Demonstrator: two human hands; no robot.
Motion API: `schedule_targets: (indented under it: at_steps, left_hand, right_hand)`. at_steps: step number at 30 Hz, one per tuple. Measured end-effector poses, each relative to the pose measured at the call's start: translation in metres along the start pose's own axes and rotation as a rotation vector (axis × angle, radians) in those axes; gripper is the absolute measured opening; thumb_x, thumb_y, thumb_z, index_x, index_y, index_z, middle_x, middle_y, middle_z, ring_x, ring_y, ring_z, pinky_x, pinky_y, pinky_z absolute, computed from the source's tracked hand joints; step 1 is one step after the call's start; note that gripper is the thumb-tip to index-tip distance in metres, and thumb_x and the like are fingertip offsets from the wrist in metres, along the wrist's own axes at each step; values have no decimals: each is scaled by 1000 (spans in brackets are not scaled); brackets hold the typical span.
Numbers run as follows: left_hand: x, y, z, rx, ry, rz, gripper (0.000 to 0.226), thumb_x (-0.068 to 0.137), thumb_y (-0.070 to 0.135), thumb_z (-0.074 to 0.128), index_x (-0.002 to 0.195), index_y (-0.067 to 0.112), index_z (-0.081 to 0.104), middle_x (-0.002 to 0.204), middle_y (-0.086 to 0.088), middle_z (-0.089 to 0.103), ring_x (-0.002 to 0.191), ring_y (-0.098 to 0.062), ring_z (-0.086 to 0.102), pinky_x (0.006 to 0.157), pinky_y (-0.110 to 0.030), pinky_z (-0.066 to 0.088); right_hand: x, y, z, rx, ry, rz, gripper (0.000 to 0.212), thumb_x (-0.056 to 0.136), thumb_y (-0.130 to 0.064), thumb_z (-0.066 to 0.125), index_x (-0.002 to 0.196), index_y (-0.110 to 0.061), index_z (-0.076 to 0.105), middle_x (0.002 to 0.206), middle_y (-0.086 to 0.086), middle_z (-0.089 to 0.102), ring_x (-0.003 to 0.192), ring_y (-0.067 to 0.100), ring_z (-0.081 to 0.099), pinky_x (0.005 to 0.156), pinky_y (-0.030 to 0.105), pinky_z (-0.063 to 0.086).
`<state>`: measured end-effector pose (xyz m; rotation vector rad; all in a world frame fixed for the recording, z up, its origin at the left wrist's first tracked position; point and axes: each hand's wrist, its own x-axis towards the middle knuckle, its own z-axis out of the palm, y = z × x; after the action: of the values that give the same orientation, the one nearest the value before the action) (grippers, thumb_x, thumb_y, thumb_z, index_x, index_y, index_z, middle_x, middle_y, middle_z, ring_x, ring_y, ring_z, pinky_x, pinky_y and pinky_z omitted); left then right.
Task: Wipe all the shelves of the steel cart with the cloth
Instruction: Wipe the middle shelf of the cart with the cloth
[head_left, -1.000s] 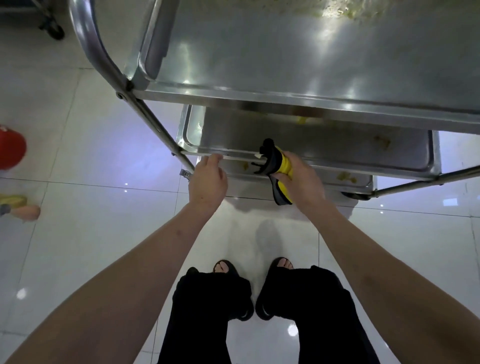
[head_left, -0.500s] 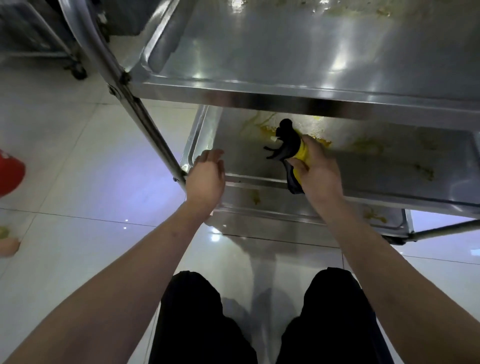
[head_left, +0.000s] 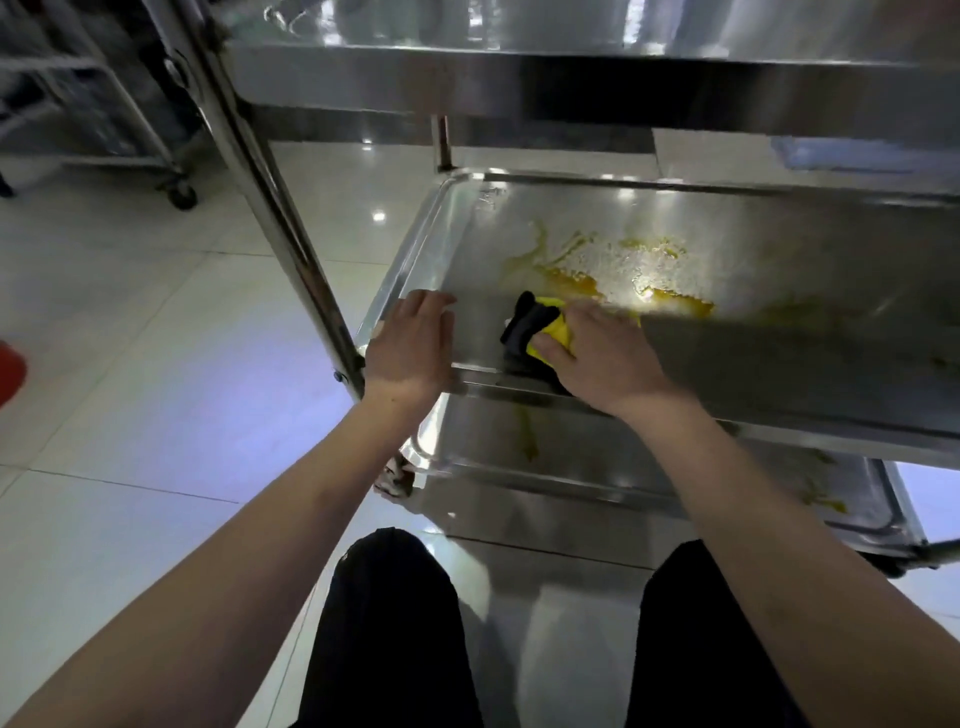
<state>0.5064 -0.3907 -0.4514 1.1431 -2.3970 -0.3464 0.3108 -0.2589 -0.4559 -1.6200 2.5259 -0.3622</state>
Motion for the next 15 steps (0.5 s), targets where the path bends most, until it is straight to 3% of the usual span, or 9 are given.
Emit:
schedule_targets:
  at_steps: [4, 7, 11, 15]
  left_hand:
    - [2, -4, 7, -19, 61, 5, 30, 107, 29, 40, 131, 25, 58, 133, 5, 57, 126, -24, 50, 88, -45, 50]
    - [-7, -6, 2, -32, 109, 60, 31, 106, 29, 39, 130, 23, 58, 131, 2, 58, 123, -25, 52, 91, -46, 50]
    - [-18, -17, -7, -21, 294, 178, 24, 103, 19, 48, 121, 15, 63, 117, -4, 64, 102, -31, 59, 76, -44, 52]
    - [-18, -22, -21, 40, 376, 250, 23, 102, 13, 51, 120, 12, 65, 114, -5, 65, 98, -30, 60, 69, -40, 53]
  right_hand:
    - [0, 2, 7, -10, 27, -51, 66, 105, -64, 31, 155, -23, 40, 162, 6, 42, 152, 28, 33, 122, 53, 25]
    - [-5, -4, 3, 11, -44, -54, 61, 107, -63, 22, 162, -37, 27, 171, 1, 24, 159, 26, 17, 126, 54, 13]
    - [-5, -13, 8, -38, -123, -73, 56, 107, -64, 15, 161, -50, 18, 175, -2, 7, 161, 30, 6, 127, 57, 6]
    - [-2, -16, 12, -93, -115, -123, 56, 105, -68, 13, 160, -54, 14, 175, -3, 6, 161, 31, 6, 127, 59, 6]
